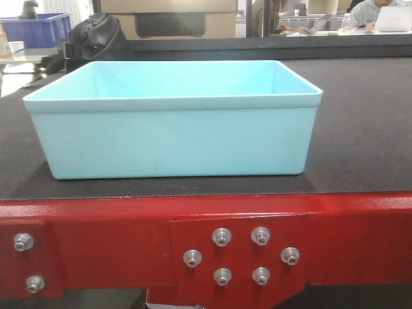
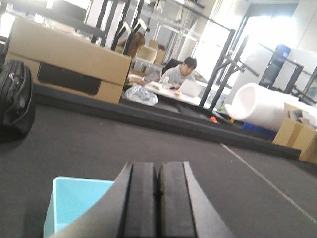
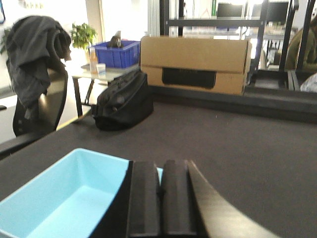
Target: Fetch blue bin and place on conveyor start
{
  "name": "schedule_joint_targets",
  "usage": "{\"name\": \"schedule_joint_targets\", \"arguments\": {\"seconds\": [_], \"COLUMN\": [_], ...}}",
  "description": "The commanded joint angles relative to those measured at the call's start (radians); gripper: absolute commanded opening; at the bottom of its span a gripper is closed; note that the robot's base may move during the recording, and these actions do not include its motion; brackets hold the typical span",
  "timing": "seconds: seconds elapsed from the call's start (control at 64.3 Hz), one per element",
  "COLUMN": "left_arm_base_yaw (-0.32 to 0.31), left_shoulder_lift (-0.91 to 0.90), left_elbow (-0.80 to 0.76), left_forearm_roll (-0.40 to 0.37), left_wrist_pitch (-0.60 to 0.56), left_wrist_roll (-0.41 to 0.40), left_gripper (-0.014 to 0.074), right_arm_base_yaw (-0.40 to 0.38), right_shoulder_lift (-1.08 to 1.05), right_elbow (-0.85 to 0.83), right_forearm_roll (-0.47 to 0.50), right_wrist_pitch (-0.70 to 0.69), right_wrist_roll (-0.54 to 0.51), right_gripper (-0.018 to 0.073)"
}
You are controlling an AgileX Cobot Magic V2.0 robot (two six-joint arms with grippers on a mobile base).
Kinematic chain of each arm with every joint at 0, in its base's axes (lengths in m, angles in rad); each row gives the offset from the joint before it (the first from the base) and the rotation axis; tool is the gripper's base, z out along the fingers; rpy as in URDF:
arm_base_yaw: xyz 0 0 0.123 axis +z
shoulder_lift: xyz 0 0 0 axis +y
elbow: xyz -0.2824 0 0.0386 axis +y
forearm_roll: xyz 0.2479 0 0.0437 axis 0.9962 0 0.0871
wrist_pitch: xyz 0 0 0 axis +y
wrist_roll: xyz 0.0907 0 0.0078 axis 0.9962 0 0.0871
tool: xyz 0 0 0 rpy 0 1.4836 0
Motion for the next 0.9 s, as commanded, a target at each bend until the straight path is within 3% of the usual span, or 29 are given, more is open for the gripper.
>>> {"name": "schedule_joint_targets", "arguments": {"seconds": [0.0, 0.7, 0.762, 0.855, 0.886], "left_arm_base_yaw": [-0.006, -0.006, -0.006, -0.006, -0.006], "left_shoulder_lift": [-0.022, -0.024, -0.024, -0.024, -0.024], "left_elbow": [0.003, 0.003, 0.003, 0.003, 0.003], "left_forearm_roll": [-0.004, -0.004, -0.004, -0.004, -0.004], "left_wrist_pitch": [-0.018, -0.018, -0.018, -0.018, -0.018], "left_wrist_roll": [0.003, 0.003, 0.003, 0.003, 0.003], "left_gripper": [-0.0111, -0.0111, -0.0111, -0.0111, -0.0111], "right_arm_base_yaw": [0.0, -0.007, -0.036, -0.112, -0.135], "right_shoulder_lift": [-0.038, -0.063, -0.081, -0.122, -0.137], "right_elbow": [-0.001, 0.007, 0.036, 0.1, 0.122], "right_forearm_roll": [-0.004, -0.002, 0.09, 0.356, 0.374], "right_wrist_pitch": [-0.02, -0.014, -0.027, -0.055, -0.064], "right_wrist_roll": [-0.006, -0.017, -0.187, -0.524, -0.566], "right_gripper": [-0.0166, -0.0166, -0.0166, -0.0166, -0.0166]}}
